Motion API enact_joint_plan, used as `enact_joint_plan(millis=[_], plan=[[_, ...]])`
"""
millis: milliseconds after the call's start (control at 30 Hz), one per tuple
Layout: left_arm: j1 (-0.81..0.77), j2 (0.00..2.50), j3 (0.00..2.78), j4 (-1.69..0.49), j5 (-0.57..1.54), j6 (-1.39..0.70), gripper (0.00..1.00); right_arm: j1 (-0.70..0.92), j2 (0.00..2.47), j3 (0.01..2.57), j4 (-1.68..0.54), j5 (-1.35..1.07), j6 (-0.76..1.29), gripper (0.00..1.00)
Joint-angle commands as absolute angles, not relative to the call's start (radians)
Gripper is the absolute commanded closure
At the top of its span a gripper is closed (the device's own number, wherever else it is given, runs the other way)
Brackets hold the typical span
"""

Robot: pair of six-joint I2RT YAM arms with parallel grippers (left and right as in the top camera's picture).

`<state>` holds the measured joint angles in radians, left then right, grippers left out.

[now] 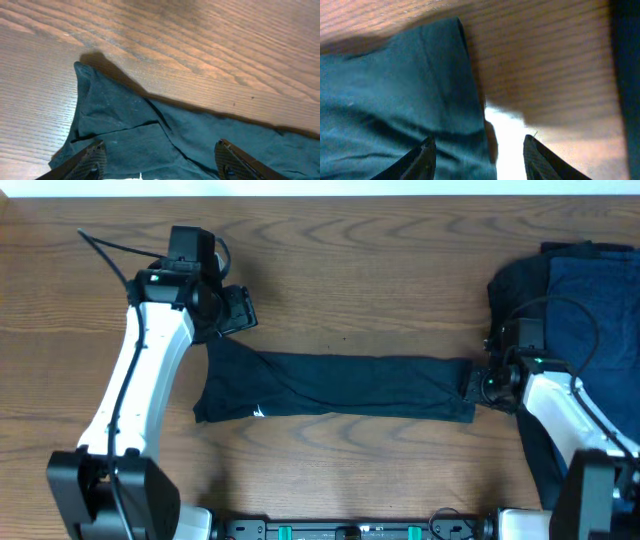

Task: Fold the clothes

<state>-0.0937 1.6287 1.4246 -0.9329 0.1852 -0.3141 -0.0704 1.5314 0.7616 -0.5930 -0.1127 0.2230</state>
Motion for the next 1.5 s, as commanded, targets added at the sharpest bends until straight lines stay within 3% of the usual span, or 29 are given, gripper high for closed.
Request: enact_joint_plan(millis=[0,100,267,333,467,1167,1300,1467], plan=[[-0.093,1.621,1.438,-0.933,0.195,-0.313,0.24,-0.069,1.572,0.754,-0.569,-0.125,0.223,0.47],[-0.093,1.621,1.436,-0.933,0.195,-0.313,0.21,-0.061,1.59,0.754,-0.541,-0.125,0.223,0.48],[-0.093,1.621,1.436,-0.933,0.195,-0.313,0.08,-0.047,1.597,0.753,-0.508,-0.124,0.223,0.52],[-0.093,1.621,1.436,-0.933,0.195,-0.313,0.02,-0.041,1.602,0.753,-0.504,-0.12,0.223,0.57],[-0.093,1.621,1.436,-0.933,0.195,-0.313,0.02,-0.037,1.612,0.751,-0.513,-0.118,0.224,0.74],[-0.093,1.621,1.436,-0.933,0.195,-0.313,0.02,-0.037,1.612,0.746,-0.504,-0.126,0.223,0.51],[-0.093,1.621,1.436,-0.933,0.195,-0.313,0.02,-0.037,1.612,0.746,-0.501,-0.143,0.231,0.52],[-0.093,1.621,1.436,-0.933,0.195,-0.313,0.02,-0.037,1.612,0.746,-0.531,-0.141,0.25,0.62]])
